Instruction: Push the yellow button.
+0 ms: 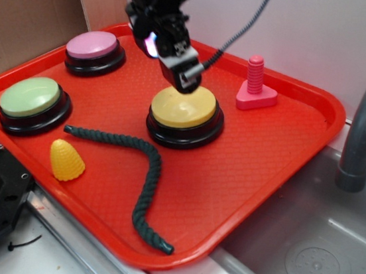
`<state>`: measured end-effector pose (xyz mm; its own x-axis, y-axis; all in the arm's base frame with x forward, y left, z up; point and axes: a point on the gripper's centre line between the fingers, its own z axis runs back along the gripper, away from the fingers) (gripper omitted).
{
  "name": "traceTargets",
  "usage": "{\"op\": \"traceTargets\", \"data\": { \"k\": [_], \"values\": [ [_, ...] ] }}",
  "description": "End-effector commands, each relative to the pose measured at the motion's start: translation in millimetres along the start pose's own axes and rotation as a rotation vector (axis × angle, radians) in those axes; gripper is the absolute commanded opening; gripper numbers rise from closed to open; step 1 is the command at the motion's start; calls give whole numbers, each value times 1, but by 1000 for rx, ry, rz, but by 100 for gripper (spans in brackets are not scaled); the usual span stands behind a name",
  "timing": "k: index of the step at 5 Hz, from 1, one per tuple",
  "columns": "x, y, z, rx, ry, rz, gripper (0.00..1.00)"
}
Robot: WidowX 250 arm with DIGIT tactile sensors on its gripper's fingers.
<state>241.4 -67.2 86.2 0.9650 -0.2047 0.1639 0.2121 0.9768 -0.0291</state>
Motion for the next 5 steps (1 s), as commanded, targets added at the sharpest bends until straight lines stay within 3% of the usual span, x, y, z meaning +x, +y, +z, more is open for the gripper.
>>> {"op": "traceTargets", "data": {
  "k": [1,2,4,5],
  "values": [
    [19,-3,-33,-25,27,-25,100],
    [20,-3,-37,-29,48,-42,100],
    [18,1,4,21,53,-91,100],
    [18,5,29,-1,69,-52,100]
  ]
}}
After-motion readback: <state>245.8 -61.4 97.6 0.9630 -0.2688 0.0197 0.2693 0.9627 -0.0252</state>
